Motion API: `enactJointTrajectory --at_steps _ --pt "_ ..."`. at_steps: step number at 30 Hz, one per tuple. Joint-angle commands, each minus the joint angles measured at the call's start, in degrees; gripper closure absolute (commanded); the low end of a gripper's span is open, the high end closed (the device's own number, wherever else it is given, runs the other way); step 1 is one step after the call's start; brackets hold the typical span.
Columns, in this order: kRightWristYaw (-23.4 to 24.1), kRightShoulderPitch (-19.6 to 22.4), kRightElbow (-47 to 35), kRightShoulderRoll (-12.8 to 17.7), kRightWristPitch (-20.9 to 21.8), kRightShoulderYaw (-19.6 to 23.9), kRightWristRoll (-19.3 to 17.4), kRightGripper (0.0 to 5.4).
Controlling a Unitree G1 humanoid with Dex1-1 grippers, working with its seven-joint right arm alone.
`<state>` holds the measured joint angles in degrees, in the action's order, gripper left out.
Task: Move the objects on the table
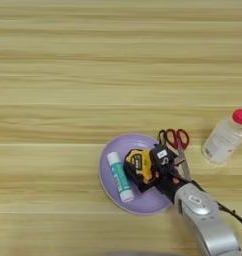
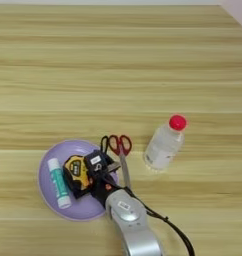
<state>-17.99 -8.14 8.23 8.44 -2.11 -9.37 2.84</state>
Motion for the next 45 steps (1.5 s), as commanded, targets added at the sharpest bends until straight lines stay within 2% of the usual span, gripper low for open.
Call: enactJointTrajectory --at_steps 1,11,16,34,45 --pt "1.6 1.2 0.2 0.6 -1.0 0.4 1.1 0.03" --pt "1.9 0.9 -0.2 0.6 -3.7 1.0 0.6 0.03" --pt "1.0 0.0 -2.0 0.2 -5.7 1.0 -0.8 0.03" --pt "1.2 0.8 -0.4 0.1 -5.4 1.3 -1.0 0.03" --pt "1.0 1.3 0.6 0.0 -4.9 1.4 -1.3 1.03"
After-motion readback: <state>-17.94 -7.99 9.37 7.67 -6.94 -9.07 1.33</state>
